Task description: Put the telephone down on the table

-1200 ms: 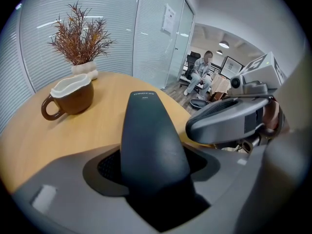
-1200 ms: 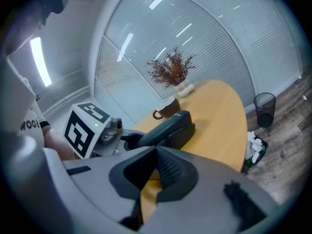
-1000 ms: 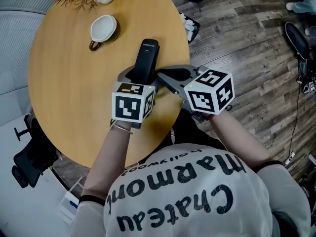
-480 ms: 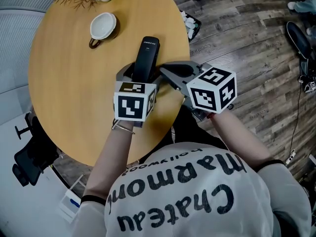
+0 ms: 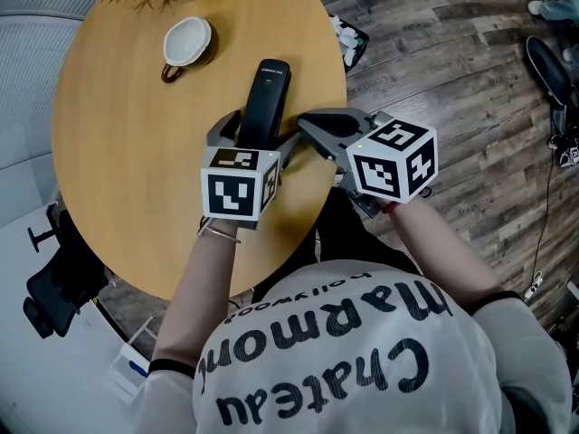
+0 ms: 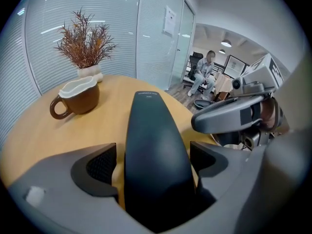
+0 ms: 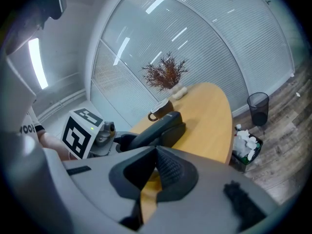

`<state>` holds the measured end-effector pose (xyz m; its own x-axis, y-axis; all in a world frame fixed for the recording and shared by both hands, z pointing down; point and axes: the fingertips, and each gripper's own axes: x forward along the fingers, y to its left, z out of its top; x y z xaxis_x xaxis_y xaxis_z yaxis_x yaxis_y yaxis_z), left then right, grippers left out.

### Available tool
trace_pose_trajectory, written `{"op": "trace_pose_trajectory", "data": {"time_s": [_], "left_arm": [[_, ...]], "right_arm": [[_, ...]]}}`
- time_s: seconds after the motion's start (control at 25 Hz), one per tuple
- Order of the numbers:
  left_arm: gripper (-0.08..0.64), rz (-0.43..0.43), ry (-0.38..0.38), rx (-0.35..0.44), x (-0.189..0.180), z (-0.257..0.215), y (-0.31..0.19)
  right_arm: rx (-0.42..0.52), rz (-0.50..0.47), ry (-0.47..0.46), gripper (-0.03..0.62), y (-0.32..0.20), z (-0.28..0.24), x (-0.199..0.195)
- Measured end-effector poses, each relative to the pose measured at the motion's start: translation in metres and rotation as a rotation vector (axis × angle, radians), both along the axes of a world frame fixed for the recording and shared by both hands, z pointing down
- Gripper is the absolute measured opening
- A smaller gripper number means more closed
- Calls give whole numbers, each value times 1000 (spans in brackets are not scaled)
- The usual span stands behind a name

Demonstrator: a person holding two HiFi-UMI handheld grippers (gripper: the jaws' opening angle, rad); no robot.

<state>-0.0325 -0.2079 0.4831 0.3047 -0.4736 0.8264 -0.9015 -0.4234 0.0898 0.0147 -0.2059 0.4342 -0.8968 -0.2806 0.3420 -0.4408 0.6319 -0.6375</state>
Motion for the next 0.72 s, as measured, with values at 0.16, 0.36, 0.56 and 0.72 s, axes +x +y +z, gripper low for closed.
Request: {"op": "trace_pose_trajectory", "data": {"time_s": [0.16,0.36,0.56,0.72], "left_arm": [[480,5,-1,25,-2,-7,1],[472,-11,-37,141,-8,-24,-5],[407,-90,-48,232,-24,-43,-8],[379,-119,-8,257,-24,-56,-6]], "right_arm": [[-7,17,-3,14,0,3,1],[-16,54,5,15,3,6,7],[-18,75,12,14,9,2,12],[3,78,17,15,9,-5,13]]}}
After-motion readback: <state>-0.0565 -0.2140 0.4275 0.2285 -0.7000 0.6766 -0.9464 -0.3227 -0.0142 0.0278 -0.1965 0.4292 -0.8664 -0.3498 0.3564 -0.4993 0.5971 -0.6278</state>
